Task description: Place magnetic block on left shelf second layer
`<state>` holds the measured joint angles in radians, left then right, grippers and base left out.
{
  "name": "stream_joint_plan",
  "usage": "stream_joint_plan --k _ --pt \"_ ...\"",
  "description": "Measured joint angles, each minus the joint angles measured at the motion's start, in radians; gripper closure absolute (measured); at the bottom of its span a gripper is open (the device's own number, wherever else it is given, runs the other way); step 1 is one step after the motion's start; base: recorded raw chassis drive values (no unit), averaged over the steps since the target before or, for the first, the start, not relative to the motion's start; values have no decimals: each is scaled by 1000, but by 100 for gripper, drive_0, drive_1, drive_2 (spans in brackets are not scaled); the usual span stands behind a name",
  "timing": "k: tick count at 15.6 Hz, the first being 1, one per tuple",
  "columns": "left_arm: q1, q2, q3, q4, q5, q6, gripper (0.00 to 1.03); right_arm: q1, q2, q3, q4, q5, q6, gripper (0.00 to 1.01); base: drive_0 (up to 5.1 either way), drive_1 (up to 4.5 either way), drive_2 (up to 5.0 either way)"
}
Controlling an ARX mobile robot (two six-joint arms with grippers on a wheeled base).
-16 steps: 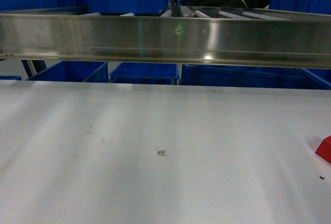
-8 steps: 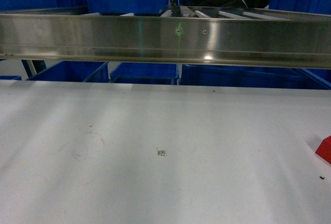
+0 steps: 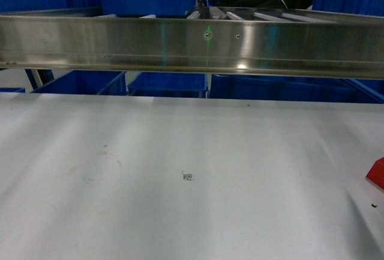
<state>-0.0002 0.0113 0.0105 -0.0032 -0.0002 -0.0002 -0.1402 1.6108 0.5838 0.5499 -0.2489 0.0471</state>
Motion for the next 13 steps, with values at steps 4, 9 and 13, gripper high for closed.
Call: stream_joint_plan --k 4,9,13 --pt "0 0 0 0 0 0 5 -5 163 129 0 13 -22 3 0 0 0" --pt "0 0 0 0 0 0 5 -5 269 184 -39 -23 -37 3 0 0 0" --pt "0 0 0 0 0 0 5 -18 397 195 22 -20 -48 3 0 0 0"
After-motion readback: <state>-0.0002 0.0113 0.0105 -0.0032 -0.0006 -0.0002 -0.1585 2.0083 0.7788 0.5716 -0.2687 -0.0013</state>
